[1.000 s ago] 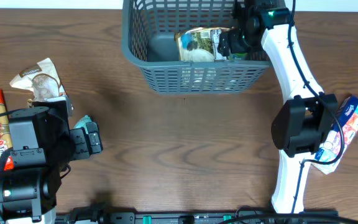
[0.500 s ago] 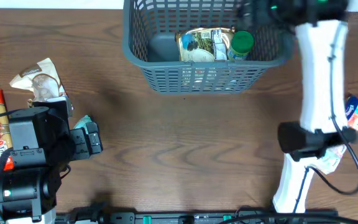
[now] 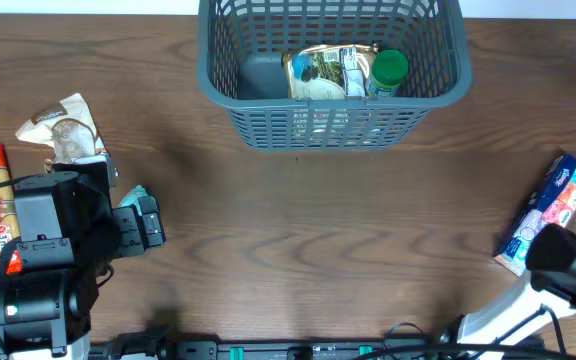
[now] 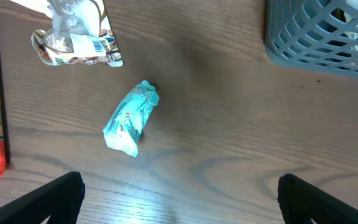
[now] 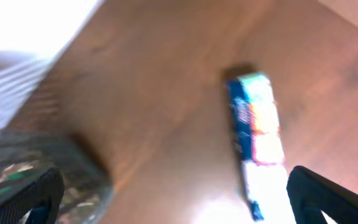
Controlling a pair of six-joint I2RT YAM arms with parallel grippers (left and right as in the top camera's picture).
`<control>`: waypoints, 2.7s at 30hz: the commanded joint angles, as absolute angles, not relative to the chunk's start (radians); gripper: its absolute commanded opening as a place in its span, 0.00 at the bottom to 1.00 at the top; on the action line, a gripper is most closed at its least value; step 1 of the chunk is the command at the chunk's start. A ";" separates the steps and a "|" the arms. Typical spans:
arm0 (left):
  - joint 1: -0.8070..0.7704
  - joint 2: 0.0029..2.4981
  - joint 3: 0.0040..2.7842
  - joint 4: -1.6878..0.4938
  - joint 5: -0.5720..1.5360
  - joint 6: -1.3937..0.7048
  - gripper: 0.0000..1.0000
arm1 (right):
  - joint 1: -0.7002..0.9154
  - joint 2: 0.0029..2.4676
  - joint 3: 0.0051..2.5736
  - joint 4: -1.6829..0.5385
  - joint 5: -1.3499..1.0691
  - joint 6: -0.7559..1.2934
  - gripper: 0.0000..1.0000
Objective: Pack container
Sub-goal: 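Lift the green jar into the basket and open the right gripper, then grasp the blue-and-white tissue pack with the right gripper, then carry the tissue pack into the basket and release it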
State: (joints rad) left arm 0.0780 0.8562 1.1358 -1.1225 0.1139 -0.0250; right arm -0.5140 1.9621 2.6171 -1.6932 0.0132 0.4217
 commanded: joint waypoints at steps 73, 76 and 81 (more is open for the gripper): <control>0.083 0.854 1.157 -1.129 0.120 -0.011 0.99 | -0.329 1.667 2.049 -1.171 -0.162 0.095 0.01; 0.083 0.855 1.157 -1.129 0.120 -0.011 0.98 | -0.217 1.667 2.162 -1.161 -0.162 0.025 0.01; 0.083 0.854 1.157 -1.129 0.120 -0.011 0.98 | -0.006 1.668 2.265 -1.110 -0.162 -0.159 0.01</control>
State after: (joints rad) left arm 0.0780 0.8562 1.1358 -1.1259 0.1139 -0.0250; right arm -0.0998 1.6817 2.2127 -1.1320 -0.1535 -0.0093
